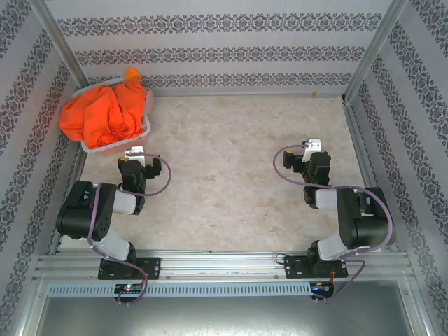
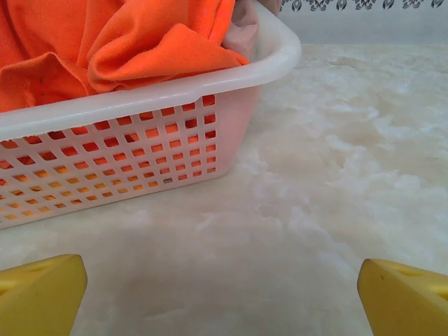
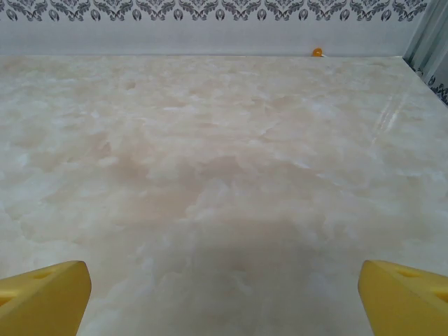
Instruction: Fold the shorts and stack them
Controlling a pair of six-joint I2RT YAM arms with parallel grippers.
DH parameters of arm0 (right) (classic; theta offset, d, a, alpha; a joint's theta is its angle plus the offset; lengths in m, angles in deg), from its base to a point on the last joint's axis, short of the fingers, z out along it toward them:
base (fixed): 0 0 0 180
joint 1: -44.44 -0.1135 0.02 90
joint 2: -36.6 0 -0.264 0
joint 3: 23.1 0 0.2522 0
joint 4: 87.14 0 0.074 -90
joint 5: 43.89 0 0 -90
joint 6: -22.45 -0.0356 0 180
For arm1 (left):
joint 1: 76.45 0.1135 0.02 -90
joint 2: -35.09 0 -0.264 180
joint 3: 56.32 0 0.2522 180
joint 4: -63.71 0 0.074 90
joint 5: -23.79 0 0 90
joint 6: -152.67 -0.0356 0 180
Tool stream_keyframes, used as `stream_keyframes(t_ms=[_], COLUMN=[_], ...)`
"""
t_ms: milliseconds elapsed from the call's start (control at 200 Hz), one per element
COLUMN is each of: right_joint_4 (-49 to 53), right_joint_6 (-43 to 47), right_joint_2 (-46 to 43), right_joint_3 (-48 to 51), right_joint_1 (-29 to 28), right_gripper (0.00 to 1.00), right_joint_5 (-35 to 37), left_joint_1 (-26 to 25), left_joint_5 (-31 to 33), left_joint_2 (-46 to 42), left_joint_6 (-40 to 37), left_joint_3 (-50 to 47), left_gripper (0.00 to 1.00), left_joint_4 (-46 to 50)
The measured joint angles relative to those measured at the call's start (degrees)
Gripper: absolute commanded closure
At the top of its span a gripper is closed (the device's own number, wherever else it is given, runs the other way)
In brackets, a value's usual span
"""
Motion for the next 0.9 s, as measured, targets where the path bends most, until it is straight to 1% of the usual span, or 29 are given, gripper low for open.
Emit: stream_keyframes(t_ms=[604, 899], right_joint_4=[0.00, 0.00], right_joint_6=[-0.02, -0.04], right_joint_2=[0.02, 0.02], right_joint_3=[0.00, 0.00], right_joint_1=[0.04, 0.79], right_gripper=[0.02, 0.02], right_joint_5=[-0.04, -1.36], left_joint_1=[0.00, 0.04], left_joint_5=[0.26, 0.22], left_joint_2=[0.00, 0.00], left_joint_6=[0.00, 0.02], left_joint_3=[0.02, 0.07], left_gripper=[0.00, 0.00], left_joint_4=[0.00, 0.44])
